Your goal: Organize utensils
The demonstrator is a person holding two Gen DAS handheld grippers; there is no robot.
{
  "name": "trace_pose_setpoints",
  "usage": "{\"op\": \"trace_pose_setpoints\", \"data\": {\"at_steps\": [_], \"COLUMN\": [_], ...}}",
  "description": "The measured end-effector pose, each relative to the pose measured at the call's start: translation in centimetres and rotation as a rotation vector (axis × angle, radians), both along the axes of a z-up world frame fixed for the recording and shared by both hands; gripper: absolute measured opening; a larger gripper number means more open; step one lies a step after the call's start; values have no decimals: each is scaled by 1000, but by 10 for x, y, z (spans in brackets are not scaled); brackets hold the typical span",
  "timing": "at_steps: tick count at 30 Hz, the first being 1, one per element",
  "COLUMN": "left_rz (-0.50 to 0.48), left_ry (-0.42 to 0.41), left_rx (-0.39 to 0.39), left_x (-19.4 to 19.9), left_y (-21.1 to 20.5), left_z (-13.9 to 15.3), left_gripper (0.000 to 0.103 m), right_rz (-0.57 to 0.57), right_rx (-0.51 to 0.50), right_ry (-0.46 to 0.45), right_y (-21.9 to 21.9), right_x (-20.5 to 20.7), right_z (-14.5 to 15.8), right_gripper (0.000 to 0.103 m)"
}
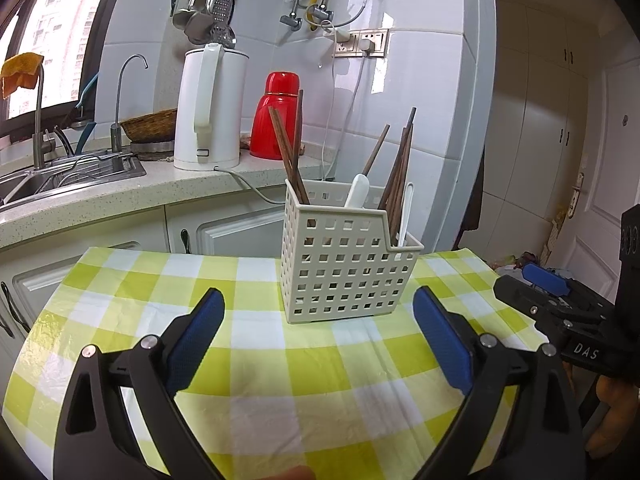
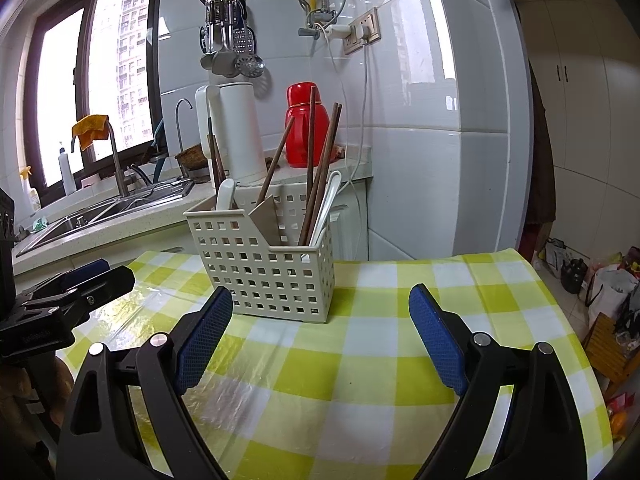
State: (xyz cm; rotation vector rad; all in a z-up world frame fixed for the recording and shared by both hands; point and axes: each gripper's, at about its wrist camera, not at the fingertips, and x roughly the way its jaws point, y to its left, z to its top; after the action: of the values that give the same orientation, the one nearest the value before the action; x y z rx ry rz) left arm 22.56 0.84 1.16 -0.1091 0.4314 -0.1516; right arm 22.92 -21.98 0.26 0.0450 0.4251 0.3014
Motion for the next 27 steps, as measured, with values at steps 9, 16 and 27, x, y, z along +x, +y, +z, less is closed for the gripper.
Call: {"op": "trace_pose_setpoints", "data": {"at_steps": [9, 16, 27], "left_rz": [0, -1, -4], "left_ry": [-1, -1, -4], "left_rx": [-1, 0, 0], "left_x": [-1, -1, -2], "left_y": [0, 0, -1], "left_z": [1, 1, 1], "left_gripper": [92, 92, 92], "right_rz": [3, 4, 3], "right_rx": [2, 3, 1], "right_ry": [1, 2, 2], "right_y": [0, 0, -1], "right_x": [0, 0, 0], "right_z": [0, 0, 1], "right_gripper": [84, 84, 84]}}
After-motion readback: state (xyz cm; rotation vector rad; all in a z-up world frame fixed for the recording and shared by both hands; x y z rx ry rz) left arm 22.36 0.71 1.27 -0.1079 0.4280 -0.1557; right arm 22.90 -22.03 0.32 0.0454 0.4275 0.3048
